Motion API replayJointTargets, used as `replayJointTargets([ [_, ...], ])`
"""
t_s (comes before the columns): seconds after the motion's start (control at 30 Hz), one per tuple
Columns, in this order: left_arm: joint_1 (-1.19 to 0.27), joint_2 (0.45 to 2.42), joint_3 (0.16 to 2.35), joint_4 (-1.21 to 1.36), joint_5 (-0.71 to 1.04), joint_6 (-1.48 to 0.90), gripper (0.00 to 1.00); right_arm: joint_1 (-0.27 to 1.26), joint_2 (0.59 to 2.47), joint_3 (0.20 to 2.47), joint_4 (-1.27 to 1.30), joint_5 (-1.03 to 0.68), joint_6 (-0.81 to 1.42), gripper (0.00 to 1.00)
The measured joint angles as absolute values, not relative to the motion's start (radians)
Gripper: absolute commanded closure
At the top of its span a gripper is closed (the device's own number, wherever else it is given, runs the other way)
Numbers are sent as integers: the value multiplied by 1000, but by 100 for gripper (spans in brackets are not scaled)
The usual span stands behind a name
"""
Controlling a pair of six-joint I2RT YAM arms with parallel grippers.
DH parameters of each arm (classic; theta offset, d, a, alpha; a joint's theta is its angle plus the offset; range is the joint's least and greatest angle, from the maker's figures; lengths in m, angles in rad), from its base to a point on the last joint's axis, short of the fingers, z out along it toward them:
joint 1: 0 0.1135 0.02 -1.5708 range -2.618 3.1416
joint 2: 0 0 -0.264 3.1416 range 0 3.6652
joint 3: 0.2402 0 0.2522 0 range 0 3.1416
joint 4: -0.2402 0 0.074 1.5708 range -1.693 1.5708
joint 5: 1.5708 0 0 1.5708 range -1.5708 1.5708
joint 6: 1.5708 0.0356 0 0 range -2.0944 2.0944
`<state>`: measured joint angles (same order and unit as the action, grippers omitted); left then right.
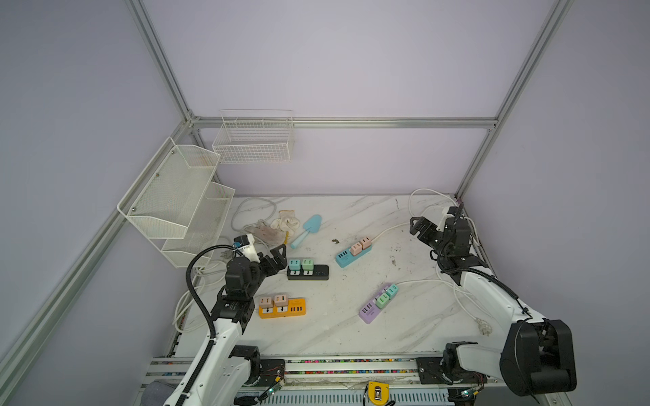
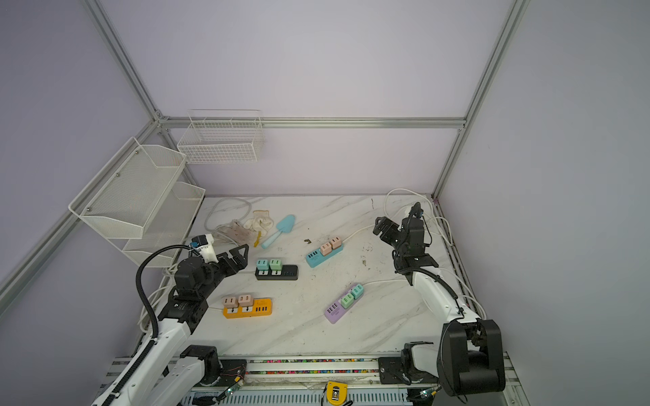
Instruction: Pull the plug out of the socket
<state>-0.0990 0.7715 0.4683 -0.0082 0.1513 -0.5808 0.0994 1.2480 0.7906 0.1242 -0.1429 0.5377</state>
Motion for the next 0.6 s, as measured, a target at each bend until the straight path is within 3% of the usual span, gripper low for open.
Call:
replayJointTargets([
  [0.2, -273, 724, 474, -125, 168, -583, 0, 150, 1235, 791, 9, -194, 537, 2],
  [0.4, -495, 744, 483, -223, 143, -595, 8, 268, 1234, 789, -120, -190, 528, 2],
  [0.6, -725, 775, 484, -288, 44, -626, 10, 322, 1213, 767, -221, -191, 541, 3],
])
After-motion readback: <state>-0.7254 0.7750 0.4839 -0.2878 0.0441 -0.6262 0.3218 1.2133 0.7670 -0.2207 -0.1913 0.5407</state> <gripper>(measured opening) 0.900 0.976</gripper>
